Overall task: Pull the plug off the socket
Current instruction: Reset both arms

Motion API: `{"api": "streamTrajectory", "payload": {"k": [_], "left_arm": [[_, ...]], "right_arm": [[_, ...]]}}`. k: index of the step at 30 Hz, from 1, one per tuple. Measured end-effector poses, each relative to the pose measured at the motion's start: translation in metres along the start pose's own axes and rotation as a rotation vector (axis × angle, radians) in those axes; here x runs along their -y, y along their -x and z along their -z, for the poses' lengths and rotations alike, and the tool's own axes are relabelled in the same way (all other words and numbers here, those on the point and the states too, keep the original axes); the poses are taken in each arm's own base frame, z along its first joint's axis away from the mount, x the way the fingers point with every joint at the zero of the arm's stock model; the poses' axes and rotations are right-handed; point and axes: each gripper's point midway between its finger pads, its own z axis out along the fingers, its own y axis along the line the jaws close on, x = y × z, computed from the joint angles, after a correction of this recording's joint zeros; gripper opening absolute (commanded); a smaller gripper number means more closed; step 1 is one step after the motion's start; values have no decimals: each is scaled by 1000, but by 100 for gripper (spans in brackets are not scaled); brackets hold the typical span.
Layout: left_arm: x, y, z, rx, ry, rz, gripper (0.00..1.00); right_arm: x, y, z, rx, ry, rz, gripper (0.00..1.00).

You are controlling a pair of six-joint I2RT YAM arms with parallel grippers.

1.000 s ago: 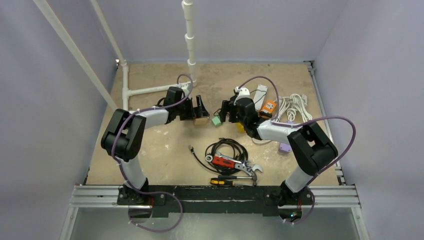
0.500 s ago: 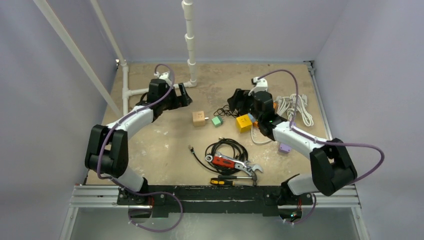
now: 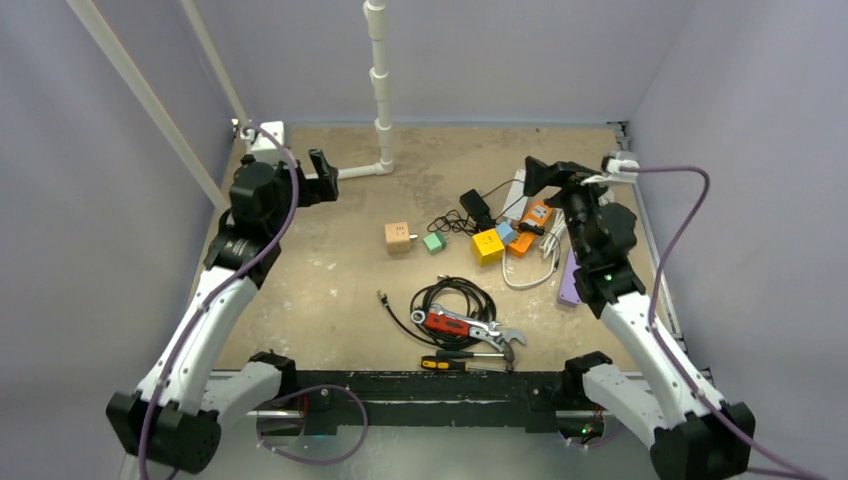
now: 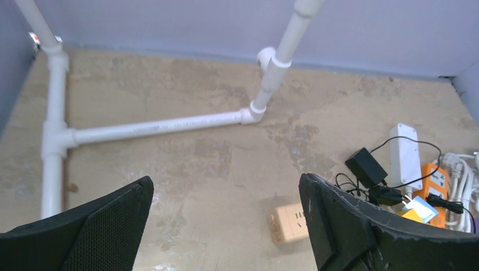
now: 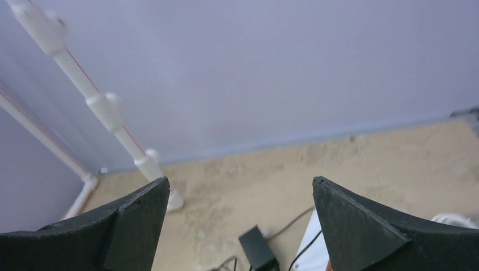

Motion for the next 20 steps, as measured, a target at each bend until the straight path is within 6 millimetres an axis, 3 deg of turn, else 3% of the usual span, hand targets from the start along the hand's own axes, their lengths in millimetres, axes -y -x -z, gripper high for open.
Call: {"api": "streamTrajectory", "payload": {"k": [3,6,10,13,20], "left_arm": [[0,22,29,91,-8,-17,99],[-9,15,50,123,5,-28,99],[-17,-7,60,103,11,-43,99],[-22,-21,62,76,23,-61,99],[-23,-25,60,58,26,-72,99]], "right_arm": [[-5,40,20,139,27,34,99],[-9,68,44,267,64,68,99],[-8,79,64,350,83,90,99],[-7,77,65,353,82,101,99],[-6,77,65,350,77,115,99]]}}
